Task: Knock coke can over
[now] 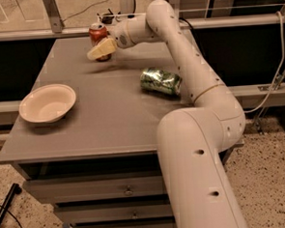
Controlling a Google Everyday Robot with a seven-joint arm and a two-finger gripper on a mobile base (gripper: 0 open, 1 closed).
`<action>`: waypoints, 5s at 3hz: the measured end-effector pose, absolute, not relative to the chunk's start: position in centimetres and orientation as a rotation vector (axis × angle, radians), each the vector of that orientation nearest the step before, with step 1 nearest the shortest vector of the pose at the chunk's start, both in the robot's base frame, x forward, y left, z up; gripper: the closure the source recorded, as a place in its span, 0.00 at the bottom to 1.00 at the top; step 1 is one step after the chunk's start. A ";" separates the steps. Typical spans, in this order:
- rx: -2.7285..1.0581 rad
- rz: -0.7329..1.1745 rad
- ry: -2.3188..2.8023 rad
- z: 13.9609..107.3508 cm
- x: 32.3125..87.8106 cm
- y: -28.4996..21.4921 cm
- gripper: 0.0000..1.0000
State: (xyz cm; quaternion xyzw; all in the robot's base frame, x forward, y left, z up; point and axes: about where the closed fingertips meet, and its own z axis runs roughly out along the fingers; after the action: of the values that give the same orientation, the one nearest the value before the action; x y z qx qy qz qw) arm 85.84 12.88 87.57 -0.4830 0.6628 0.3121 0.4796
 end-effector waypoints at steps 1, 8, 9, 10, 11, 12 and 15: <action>-1.181 0.765 1.618 87.4 85.9 13.1 0.16; -1.304 0.241 1.629 104.4 78.2 9.4 1.00; -1.301 0.207 1.648 104.7 77.7 8.9 1.00; -1.327 0.236 1.691 103.3 78.2 9.7 1.00; -1.387 0.262 1.846 100.5 76.9 8.6 1.00; -1.427 0.239 1.992 98.6 75.3 7.3 1.00; -1.459 0.278 2.248 95.6 65.6 4.2 1.00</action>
Offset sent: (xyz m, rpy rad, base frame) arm 0.0002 0.0023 -0.0015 -0.0002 0.0021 0.0024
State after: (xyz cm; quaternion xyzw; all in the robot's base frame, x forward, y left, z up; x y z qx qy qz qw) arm 65.64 4.19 95.55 -0.5279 0.8137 0.1005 0.2217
